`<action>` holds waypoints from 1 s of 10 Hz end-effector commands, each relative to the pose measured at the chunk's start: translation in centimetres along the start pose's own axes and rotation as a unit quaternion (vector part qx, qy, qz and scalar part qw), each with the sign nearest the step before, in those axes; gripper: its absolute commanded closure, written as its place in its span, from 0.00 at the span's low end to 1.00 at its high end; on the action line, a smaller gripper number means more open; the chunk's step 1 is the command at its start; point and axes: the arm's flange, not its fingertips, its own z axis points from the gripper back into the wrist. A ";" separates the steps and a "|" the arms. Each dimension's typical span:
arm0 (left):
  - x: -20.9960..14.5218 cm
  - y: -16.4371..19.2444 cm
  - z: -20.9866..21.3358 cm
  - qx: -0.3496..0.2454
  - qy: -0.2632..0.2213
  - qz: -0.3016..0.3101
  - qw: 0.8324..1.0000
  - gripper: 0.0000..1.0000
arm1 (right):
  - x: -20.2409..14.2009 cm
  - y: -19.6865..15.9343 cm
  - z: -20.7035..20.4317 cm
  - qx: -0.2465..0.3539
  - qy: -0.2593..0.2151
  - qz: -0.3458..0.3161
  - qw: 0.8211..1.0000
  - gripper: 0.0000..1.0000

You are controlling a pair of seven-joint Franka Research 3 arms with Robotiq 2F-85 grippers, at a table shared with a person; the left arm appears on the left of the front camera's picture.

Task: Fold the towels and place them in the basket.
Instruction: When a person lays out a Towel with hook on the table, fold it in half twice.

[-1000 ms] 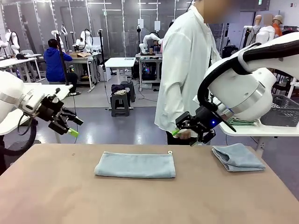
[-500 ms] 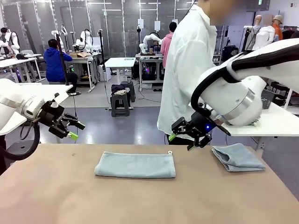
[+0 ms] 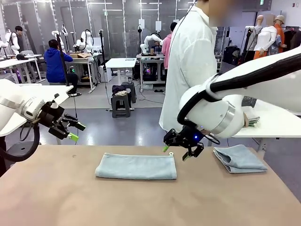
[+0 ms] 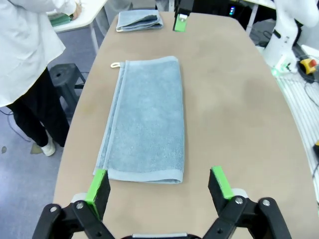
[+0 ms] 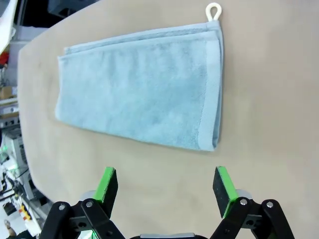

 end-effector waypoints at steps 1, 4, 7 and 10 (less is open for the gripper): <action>0.1 -0.2 0.2 0.001 0.000 -0.001 1.000 0.00 | 1.0 1.5 -2.2 -0.044 -0.013 -0.031 0.998 0.03; 0.1 -0.2 0.2 0.001 0.000 -0.001 1.000 0.00 | 1.8 1.8 -4.8 -0.079 -0.026 -0.045 0.995 0.03; 0.1 -0.2 0.2 0.001 0.000 -0.001 1.000 0.00 | 3.5 1.1 -6.1 -0.098 -0.035 -0.029 0.994 0.03; 0.1 -0.2 0.2 0.001 0.000 -0.001 1.000 0.00 | 4.7 0.4 -7.5 -0.124 -0.045 -0.012 0.991 0.03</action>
